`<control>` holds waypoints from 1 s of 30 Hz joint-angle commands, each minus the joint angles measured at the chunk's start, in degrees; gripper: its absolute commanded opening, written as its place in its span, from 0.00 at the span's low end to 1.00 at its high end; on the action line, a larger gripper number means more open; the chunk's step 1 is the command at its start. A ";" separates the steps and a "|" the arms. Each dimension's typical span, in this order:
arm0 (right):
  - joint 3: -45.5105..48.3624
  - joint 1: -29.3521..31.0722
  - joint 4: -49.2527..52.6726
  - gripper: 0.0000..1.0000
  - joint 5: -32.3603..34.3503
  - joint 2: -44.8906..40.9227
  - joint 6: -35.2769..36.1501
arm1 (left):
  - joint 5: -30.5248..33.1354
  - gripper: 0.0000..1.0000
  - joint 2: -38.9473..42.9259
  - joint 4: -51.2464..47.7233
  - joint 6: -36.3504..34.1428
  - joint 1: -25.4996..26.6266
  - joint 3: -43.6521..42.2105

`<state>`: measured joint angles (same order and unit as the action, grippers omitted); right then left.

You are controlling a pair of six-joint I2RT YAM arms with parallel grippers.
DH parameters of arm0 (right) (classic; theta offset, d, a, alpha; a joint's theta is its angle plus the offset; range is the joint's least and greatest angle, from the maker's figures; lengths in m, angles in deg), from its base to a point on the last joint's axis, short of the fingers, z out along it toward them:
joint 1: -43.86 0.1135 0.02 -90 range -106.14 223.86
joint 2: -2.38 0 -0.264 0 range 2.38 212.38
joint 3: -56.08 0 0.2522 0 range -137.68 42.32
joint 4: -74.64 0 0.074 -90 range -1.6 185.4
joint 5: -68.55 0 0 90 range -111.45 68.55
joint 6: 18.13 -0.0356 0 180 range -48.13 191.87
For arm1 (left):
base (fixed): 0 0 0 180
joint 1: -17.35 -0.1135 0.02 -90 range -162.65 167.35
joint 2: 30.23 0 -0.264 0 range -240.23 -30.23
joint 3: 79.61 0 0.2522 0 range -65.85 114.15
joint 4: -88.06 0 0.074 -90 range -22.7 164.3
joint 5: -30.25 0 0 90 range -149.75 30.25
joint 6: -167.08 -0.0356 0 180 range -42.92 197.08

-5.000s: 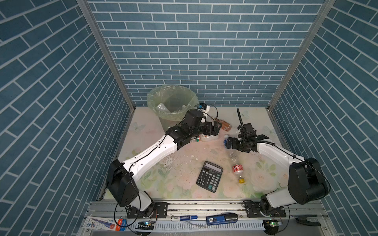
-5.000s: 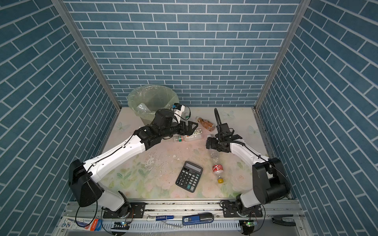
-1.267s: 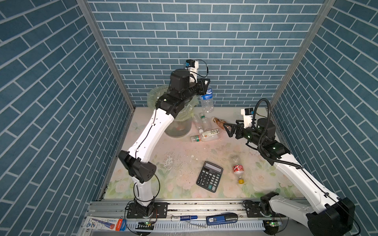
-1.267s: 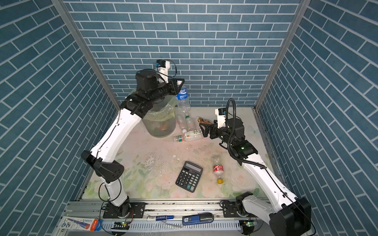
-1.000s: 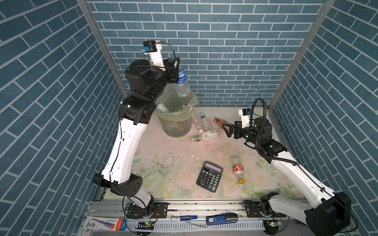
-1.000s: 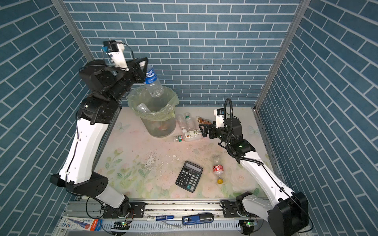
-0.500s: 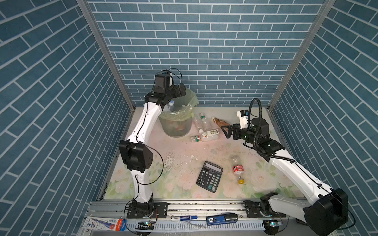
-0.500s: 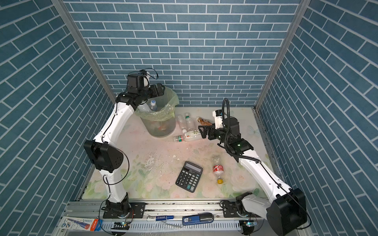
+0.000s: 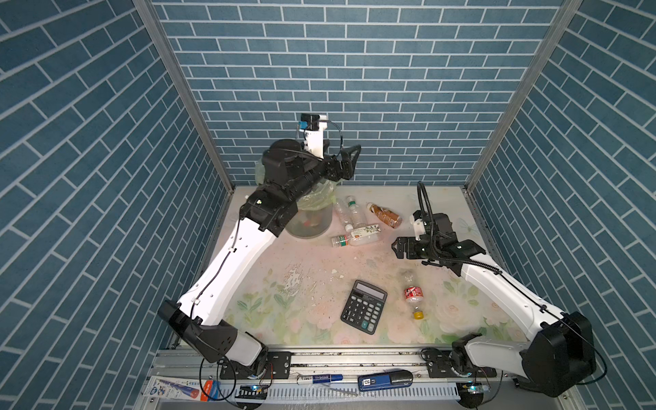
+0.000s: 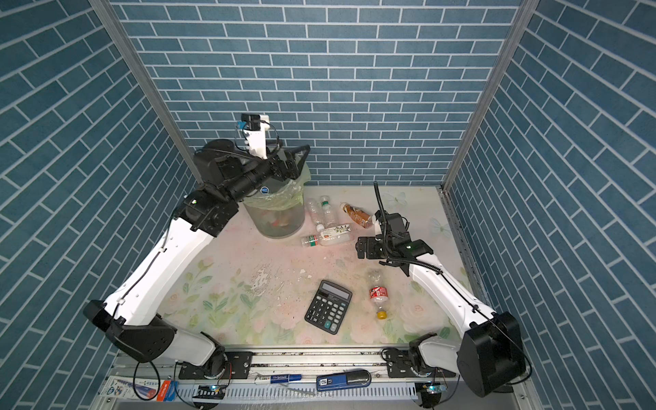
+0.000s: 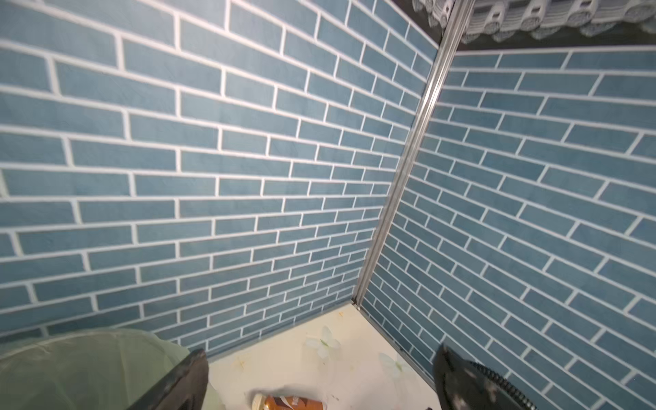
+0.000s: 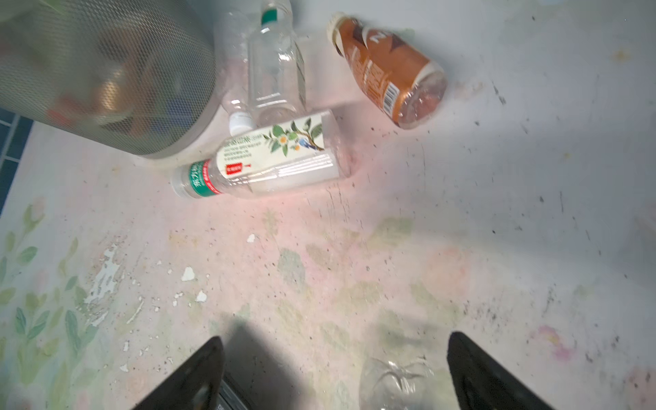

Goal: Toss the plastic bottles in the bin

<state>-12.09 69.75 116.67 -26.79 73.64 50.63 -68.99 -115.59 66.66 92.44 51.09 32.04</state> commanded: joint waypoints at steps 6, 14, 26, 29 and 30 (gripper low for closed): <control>5.81 0.21 12.22 0.95 1.57 -1.96 -3.38 | -1.05 0.99 -2.52 7.77 5.56 5.74 -10.61; 11.41 0.12 10.74 0.90 1.47 -0.07 -5.37 | -1.68 0.99 -2.35 10.32 9.07 7.31 -15.32; 10.90 0.30 3.69 0.68 0.60 8.71 -4.52 | -0.63 0.99 -0.61 9.12 10.48 7.57 -17.99; 9.17 0.29 3.28 0.59 0.60 9.70 -4.10 | -0.13 0.99 -0.10 7.69 9.80 7.52 -18.00; 8.35 0.30 3.36 0.57 0.62 9.76 -3.84 | -0.05 0.99 0.19 7.49 9.58 7.57 -18.04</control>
<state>-1.17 69.75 120.98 -26.36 82.62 46.41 -69.82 -117.41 75.03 102.36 58.25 14.83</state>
